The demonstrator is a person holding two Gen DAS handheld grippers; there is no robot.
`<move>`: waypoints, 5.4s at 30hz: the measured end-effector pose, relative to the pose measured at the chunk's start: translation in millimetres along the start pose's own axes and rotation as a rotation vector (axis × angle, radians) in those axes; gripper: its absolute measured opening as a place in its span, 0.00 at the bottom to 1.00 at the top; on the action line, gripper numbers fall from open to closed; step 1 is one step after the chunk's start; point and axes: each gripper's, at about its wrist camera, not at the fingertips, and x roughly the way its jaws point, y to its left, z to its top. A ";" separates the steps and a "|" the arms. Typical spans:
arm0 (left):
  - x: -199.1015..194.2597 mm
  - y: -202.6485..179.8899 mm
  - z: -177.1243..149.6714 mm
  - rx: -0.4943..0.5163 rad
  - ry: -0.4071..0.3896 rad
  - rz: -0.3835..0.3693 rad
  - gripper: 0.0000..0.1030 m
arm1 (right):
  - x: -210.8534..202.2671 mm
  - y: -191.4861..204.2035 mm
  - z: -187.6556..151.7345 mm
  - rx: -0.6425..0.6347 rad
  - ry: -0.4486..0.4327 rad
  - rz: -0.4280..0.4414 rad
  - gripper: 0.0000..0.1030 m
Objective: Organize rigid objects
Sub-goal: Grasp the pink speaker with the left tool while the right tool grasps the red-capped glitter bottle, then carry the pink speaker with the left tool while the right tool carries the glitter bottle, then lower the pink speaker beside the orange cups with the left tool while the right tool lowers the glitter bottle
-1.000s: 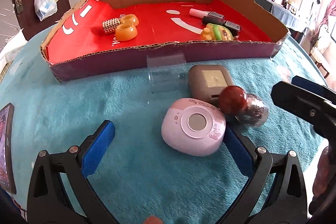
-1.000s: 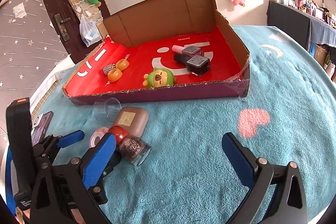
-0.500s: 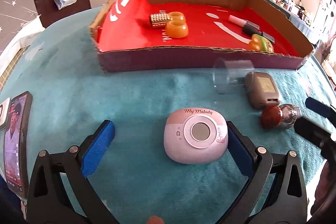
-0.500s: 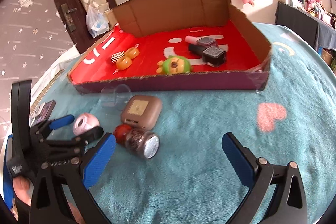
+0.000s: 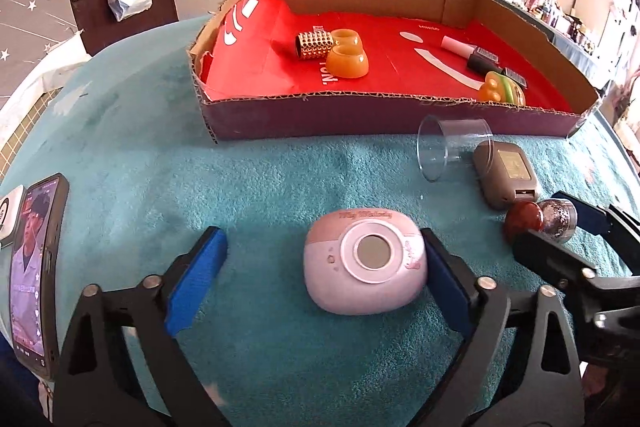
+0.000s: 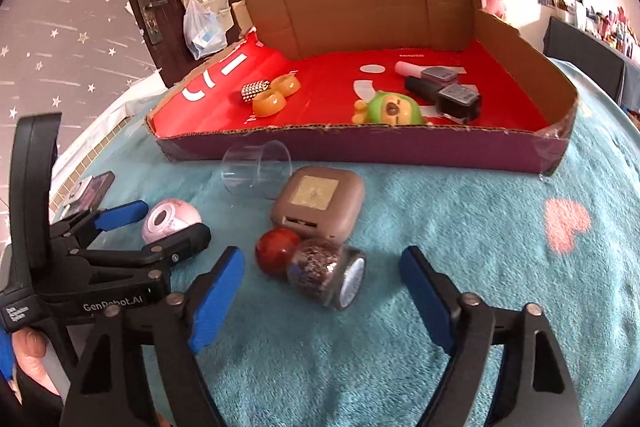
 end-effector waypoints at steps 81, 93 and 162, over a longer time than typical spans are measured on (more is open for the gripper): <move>-48.2 -27.6 27.8 0.037 -0.141 -0.066 0.49 | -52.3 -3.6 30.9 -0.009 -0.137 0.046 0.32; -50.8 -26.1 57.7 0.038 -0.186 -0.073 0.49 | -52.2 -4.2 51.4 -0.010 -0.161 0.045 0.32; 69.6 -8.5 109.8 0.027 0.017 -0.077 0.49 | 63.0 -11.2 117.8 -0.045 0.001 0.026 0.32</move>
